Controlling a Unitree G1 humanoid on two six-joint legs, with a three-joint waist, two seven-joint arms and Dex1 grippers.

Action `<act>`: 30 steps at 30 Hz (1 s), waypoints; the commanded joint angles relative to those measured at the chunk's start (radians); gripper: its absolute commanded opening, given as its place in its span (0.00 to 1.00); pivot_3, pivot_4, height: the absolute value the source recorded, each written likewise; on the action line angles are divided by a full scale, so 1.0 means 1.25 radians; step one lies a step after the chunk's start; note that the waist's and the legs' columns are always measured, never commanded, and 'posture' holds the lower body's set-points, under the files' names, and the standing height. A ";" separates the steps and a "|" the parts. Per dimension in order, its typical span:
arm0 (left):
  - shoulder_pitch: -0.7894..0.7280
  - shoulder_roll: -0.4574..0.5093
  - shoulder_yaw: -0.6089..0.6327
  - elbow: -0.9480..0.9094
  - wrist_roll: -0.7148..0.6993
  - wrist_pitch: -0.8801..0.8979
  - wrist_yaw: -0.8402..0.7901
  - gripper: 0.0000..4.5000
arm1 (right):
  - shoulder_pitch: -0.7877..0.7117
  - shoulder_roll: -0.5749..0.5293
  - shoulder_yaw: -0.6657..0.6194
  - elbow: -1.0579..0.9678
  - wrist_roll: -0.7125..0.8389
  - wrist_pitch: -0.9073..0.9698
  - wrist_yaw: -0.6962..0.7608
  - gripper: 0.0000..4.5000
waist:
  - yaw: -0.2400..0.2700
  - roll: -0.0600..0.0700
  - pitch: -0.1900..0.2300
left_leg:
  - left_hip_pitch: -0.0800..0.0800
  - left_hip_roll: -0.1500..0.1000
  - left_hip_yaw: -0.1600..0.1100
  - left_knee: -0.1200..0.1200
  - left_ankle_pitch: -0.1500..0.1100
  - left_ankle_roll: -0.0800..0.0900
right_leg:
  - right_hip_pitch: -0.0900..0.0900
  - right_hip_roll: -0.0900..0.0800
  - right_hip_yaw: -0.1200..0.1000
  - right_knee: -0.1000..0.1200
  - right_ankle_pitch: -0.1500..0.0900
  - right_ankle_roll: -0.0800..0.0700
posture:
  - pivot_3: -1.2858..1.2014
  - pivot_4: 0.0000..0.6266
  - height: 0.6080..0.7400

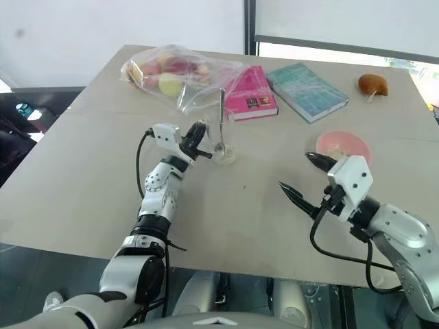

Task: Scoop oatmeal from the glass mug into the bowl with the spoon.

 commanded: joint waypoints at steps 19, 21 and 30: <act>0.165 0.161 -0.002 -0.205 -0.068 0.147 -0.192 0.79 | 0.151 0.043 -0.075 -0.045 -0.067 -0.051 0.074 1.00 | -0.001 -0.001 -0.001 | 0.009 0.001 0.000 -0.003 0.000 0.000 | 0.008 0.000 0.001 0.000 0.000 0.000 | 0.52 0.24 1.00; 0.204 0.197 -0.001 -0.263 -0.095 0.182 -0.241 0.79 | 0.179 0.048 -0.090 -0.044 -0.067 -0.056 0.081 1.00 | -0.001 -0.001 -0.001 | 0.010 0.001 0.000 -0.002 0.000 0.000 | 0.008 0.000 0.001 0.000 -0.001 -0.002 | 0.52 0.24 1.00; 0.436 0.372 -0.046 -0.623 -0.173 0.366 -0.410 0.79 | 0.276 0.107 -0.164 0.113 -0.156 -0.163 0.077 1.00 | 0.001 0.001 -0.003 | 0.010 0.005 0.002 -0.003 0.000 -0.001 | 0.007 -0.002 0.001 -0.001 -0.004 -0.001 | 0.52 0.24 1.00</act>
